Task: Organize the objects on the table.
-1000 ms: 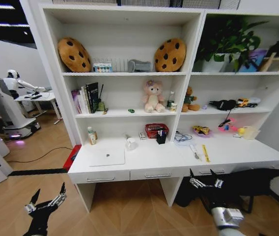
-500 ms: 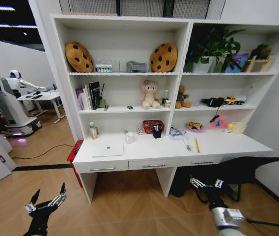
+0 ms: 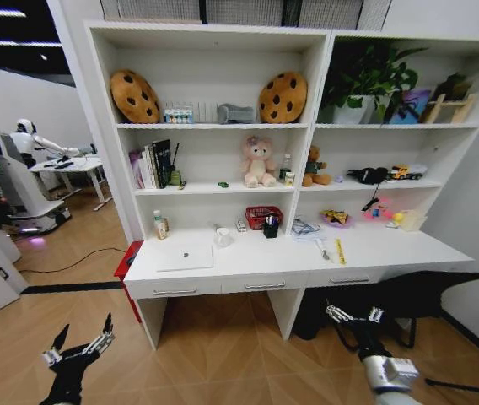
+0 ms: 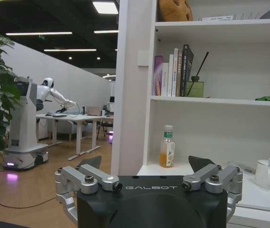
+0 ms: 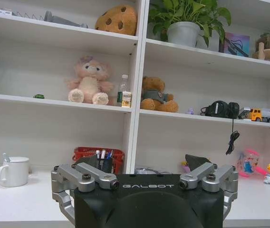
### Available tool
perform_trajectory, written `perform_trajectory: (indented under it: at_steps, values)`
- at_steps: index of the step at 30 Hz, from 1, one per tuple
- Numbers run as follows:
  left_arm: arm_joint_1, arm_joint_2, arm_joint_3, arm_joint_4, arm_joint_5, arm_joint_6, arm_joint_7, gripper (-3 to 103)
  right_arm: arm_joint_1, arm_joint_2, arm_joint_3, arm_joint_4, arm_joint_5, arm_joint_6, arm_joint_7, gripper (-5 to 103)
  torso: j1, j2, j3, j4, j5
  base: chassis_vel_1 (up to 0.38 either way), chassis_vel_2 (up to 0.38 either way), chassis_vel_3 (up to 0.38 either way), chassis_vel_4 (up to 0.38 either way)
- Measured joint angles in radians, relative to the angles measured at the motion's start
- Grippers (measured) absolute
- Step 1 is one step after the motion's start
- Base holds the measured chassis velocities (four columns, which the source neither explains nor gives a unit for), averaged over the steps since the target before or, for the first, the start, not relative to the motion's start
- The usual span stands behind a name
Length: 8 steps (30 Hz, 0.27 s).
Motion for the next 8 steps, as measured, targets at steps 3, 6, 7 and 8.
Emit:
perform_trajectory:
  at_steps: [3, 6, 7, 8]
  values:
    - [0.000, 0.000, 0.000, 0.000, 0.000, 0.000, 0.000, 100, 0.000, 0.000, 0.000, 0.000, 0.000, 0.000, 0.000, 100, 0.000, 0.000, 0.000, 0.0002, 0.0000, 0.000, 0.000, 0.000, 0.000]
    - [0.000, 0.000, 0.000, 0.000, 0.000, 0.000, 0.000, 100, 0.000, 0.000, 0.000, 0.000, 0.000, 0.000, 0.000, 100, 0.000, 0.000, 0.000, 0.0006, 0.0000, 0.000, 0.000, 0.000, 0.000]
    - [0.000, 0.000, 0.000, 0.000, 0.000, 0.000, 0.000, 100, 0.000, 0.000, 0.000, 0.000, 0.000, 0.000, 0.000, 100, 0.000, 0.000, 0.000, 0.0006, 0.0000, 0.000, 0.000, 0.000, 0.000]
    - [0.000, 0.000, 0.000, 0.000, 0.000, 0.000, 0.000, 100, 0.000, 0.000, 0.000, 0.000, 0.000, 0.000, 0.000, 100, 0.000, 0.000, 0.000, 0.0007, 0.0000, 0.000, 0.000, 0.000, 0.000]
